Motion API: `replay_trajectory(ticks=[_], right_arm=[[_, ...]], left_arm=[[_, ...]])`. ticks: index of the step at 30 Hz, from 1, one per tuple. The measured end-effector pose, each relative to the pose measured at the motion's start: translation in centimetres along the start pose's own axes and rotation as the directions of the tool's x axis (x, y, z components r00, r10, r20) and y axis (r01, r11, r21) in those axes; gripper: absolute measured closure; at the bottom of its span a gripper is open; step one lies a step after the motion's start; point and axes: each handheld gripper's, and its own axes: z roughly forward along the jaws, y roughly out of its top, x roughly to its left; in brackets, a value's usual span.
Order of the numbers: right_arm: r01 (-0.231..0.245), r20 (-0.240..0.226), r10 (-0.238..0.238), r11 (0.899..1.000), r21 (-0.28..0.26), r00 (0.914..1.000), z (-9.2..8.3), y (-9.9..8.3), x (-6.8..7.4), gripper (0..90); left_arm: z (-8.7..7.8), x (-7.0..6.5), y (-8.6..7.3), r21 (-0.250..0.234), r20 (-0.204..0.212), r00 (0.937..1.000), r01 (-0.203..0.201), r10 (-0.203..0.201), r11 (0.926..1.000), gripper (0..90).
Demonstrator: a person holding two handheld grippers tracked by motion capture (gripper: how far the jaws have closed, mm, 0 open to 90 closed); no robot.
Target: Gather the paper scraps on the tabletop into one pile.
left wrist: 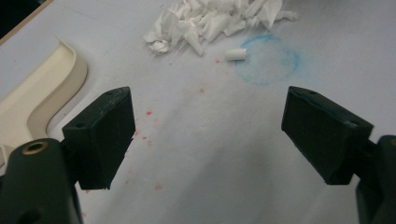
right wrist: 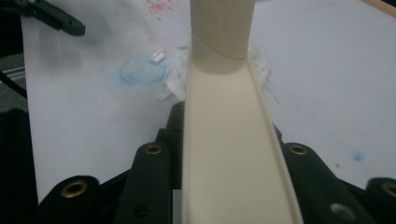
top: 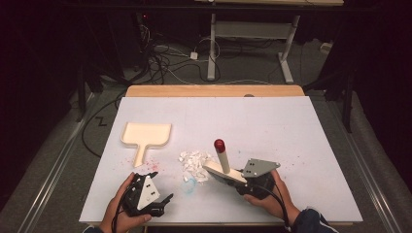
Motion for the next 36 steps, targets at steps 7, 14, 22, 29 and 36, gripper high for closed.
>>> replay_trajectory(ticks=[7,14,22,29,36], right_arm=[[-0.011,0.011,0.011,0.996,-0.084,0.9999,-1.2,1.4,-0.4,68.6],[0.004,-0.060,-0.013,0.988,-0.157,0.9981,-1.6,2.6,0.8,68.6],[0.019,-0.239,-0.046,0.993,-0.116,0.9699,3.8,2.7,2.7,68.6],[0.067,-0.194,-0.088,0.992,-0.110,0.9770,6.0,2.6,0.8,68.6],[0.011,-0.179,-0.035,0.991,-0.135,0.9833,5.6,2.6,-1.7,68.6]], left_arm=[[-0.2,0.1,-0.1,-0.001,-0.005,1.0000,0.001,-0.001,1.0000,16.3],[-1.5,0.3,-0.3,-0.042,-0.043,0.9980,0.044,-0.046,0.9981,16.5],[-2.3,0.6,-1.2,-0.087,-0.077,0.9892,0.118,-0.125,0.9892,16.5],[-1.1,0.3,-1.1,-0.042,-0.046,0.9958,0.077,-0.079,0.9961,16.5],[-0.4,-0.2,-0.8,-0.015,-0.020,0.9991,0.036,-0.036,0.9992,16.4]])
